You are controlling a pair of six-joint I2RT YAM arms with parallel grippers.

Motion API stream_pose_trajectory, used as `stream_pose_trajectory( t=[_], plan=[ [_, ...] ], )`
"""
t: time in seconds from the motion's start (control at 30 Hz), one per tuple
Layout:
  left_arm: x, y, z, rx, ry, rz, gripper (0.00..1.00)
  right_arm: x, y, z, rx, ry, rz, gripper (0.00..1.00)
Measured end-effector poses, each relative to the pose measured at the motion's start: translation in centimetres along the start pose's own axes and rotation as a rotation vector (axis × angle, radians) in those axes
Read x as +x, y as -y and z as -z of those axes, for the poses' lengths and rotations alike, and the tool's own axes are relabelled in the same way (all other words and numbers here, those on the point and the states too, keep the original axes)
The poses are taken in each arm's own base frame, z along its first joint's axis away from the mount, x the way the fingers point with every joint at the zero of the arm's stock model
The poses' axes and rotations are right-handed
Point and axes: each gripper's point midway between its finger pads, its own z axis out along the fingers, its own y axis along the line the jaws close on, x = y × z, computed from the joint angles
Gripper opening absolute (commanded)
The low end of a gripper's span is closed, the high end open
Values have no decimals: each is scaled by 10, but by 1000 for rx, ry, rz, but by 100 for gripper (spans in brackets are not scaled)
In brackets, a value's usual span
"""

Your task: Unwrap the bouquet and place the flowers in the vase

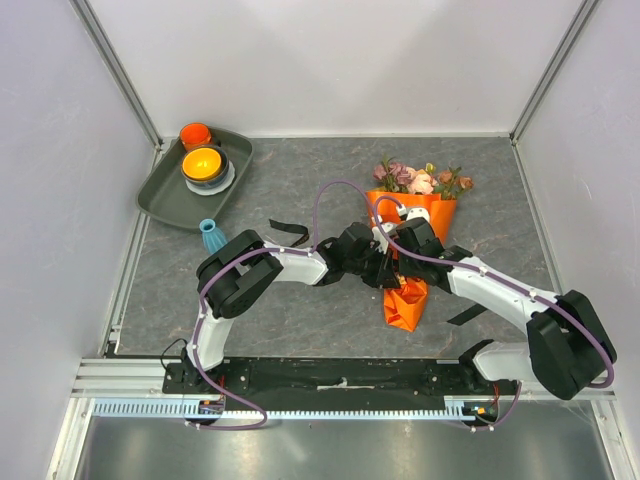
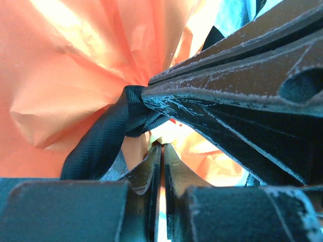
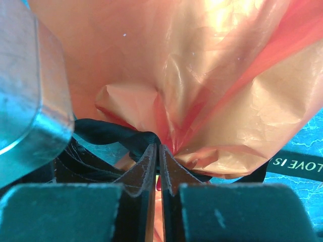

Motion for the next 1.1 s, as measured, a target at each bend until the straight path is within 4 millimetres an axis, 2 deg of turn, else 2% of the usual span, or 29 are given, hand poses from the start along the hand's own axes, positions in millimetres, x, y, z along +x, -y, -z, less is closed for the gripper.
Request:
stream_pose_trajectory(
  t=[0.1, 0.27, 0.6, 0.8, 0.97, 1.1],
  plan=[
    [0, 0, 0, 0, 0, 0, 10, 0, 0, 0, -1, 2, 0, 0],
    [0, 0, 0, 0, 0, 0, 10, -3, 0, 3, -5, 13, -5, 0],
    [0, 0, 0, 1, 0, -1, 10, -23, -1, 23, -27, 98, -56, 0],
    [0, 0, 0, 1, 0, -1, 10, -33, 5, 32, -3, 147, -86, 0],
    [0, 0, 0, 1, 0, 0, 10, -47, 9, 43, 13, 200, -106, 0],
    [0, 0, 0, 0, -1, 0, 10, -67, 12, 57, 30, 255, -124, 0]
  ],
)
